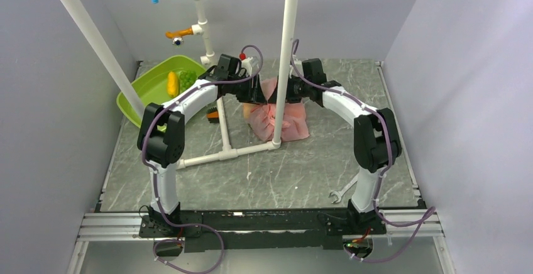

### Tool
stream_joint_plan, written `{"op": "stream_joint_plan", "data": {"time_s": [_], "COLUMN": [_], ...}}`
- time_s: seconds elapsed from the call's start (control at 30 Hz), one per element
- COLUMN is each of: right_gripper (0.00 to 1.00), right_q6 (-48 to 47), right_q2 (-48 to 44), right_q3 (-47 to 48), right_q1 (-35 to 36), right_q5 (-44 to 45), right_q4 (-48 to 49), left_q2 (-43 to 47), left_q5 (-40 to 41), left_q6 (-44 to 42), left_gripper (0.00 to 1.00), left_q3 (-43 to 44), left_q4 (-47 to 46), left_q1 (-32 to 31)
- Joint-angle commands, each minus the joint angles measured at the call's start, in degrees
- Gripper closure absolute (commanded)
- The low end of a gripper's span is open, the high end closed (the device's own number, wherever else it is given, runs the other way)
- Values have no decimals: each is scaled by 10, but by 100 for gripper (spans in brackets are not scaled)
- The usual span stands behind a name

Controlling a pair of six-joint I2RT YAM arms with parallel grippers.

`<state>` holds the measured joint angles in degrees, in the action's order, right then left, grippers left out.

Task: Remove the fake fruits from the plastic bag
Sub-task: Untie the plastic bag at the center of the board.

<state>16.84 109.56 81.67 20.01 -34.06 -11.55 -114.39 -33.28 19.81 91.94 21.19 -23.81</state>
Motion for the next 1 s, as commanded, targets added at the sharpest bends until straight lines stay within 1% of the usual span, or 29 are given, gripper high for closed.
{"op": "stream_joint_plan", "data": {"time_s": [0.0, 0.03, 0.13, 0.2, 0.3, 0.4, 0.43, 0.5, 0.53, 0.6, 0.7, 0.73, 0.8, 0.9, 0.97], "right_gripper": [35, 35, 36, 41, 45, 45, 46, 46, 49, 58, 76, 85, 93, 96, 96], "right_q6": [37, 42, 59, 68, 77, 73, 71, 73, 77, 89, 103, 107, 108, 111, 117], "right_q2": [-68, -73, -92, -97, -87, -81, -82, -84, -85, -89, -105, -118, -143, -183, -208], "right_q3": [-28, -34, -60, -75, -84, -79, -80, -83, -87, -92, -105, -114, -134, -175, -205], "right_q1": [3, 4, 4, 4, 9, 20, 23, 29, 30, 30, 30, 30, 31, 27, 19], "right_q5": [66, 78, 102, 94, 75, 94, 99, 107, 113, 137, 195, 211, 244, 293, 303], "right_q4": [7, 3, 7, 14, 22, 12, 13, 22, 27, 32, 37, 40, 44, 62, 85], "left_q2": [-2, -4, -9, -14, -17, -24, -26, -24, -21, -9, 9, 13, 21, 33, 44], "left_q5": [-38, -47, -61, -55, -48, -51, -54, -49, -42, -22, 9, 15, 34, 57, 77], "left_q6": [18, 23, 28, 20, 16, 12, 13, 12, 9, 0, -3, 2, 20, 45, 55], "left_gripper": [46, 42, 36, 36, 41, 49, 53, 71, 79, 85, 98, 100, 100, 100, 100], "left_q3": [12, 9, 6, 13, 14, 21, 23, 24, 23, 21, 14, 11, 5, -5, -11], "left_q4": [-7, -12, -23, -13, -13, -5, -3, -1, 2, 8, 11, 10, 12, 14, 21], "left_q1": [0, 0, -4, -8, -9, -8, -8, -8, -8, -6, 0, 5, 14, 29, 36]}}
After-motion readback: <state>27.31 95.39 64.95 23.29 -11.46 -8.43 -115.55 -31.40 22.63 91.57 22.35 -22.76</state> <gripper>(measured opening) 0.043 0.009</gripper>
